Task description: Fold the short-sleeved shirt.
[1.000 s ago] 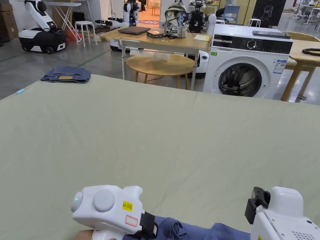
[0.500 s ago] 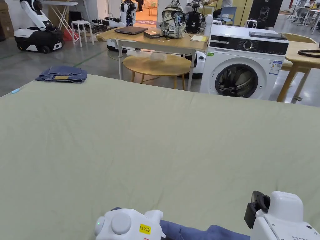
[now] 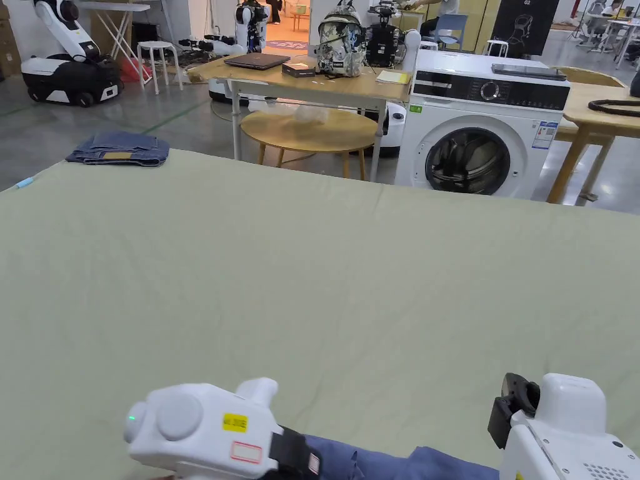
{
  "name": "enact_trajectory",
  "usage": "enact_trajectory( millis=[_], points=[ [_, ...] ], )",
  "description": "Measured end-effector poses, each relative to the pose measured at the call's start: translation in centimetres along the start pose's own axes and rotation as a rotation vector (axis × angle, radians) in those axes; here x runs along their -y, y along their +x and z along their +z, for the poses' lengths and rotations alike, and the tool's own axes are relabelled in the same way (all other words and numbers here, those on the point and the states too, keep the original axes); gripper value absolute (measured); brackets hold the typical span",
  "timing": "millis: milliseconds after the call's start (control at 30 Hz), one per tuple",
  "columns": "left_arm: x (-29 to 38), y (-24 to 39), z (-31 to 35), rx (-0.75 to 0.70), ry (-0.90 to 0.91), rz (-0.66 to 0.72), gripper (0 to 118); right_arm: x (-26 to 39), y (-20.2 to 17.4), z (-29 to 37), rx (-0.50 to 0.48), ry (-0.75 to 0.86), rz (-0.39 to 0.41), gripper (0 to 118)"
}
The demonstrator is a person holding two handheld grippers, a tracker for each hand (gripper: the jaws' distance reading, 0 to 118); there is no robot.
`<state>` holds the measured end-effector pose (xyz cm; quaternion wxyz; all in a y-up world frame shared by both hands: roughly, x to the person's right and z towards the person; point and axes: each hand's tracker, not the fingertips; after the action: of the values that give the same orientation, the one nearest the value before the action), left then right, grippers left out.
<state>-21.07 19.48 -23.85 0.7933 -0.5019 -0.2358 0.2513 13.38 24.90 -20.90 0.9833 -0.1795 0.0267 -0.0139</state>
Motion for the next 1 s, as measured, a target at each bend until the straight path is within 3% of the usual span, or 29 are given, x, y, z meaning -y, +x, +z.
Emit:
enact_trajectory(
  millis=[167, 267, 333, 400, 433, 667, 833, 867, 967, 1000],
  points=[
    [-0.8, -4.5, 6.0, -0.028, 0.087, 0.077, 4, -0.1, -0.2, -0.5, -0.009, 0.011, 0.003, 0],
    [-0.7, -7.6, 7.8, -0.043, 0.097, 0.105, 47, -0.1, -0.9, -0.4, -0.017, 0.028, 0.001, 0],
    [-0.4, -9.3, 8.3, -0.031, 0.099, 0.141, 51, -0.2, -1.2, -0.4, -0.02, 0.039, 0.003, 0],
    [-0.5, -12.2, 7.9, 0.004, 0.099, 0.193, 72, -0.2, -1.4, -0.4, -0.026, 0.046, 0.008, 0],
    [-0.4, -13.0, 7.5, 0.023, 0.089, 0.214, 75, -0.3, -1.6, -0.4, -0.028, 0.046, 0.011, 0],
    [1.7, -17.0, 2.6, 0.263, -0.002, 0.327, 75, -0.6, -2.0, -0.2, -0.035, 0.046, 0.014, 0],
    [2.1, -16.8, -0.1, 0.409, -0.01, 0.304, 71, -0.7, -1.9, 0.0, -0.025, 0.048, 0.016, 0],
    [2.1, -16.8, -0.3, 0.395, -0.001, 0.299, 59, -0.5, -1.8, -0.1, -0.023, 0.046, 0.016, 0],
    [2.1, -17.5, -1.0, 0.322, 0.002, 0.374, 9, -0.5, -1.7, 0.0, -0.025, 0.04, 0.002, 0],
    [2.2, -17.5, -0.9, 0.329, 0.011, 0.367, 7, -0.5, -1.7, 0.0, -0.027, 0.037, -0.002, 0]
  ],
)
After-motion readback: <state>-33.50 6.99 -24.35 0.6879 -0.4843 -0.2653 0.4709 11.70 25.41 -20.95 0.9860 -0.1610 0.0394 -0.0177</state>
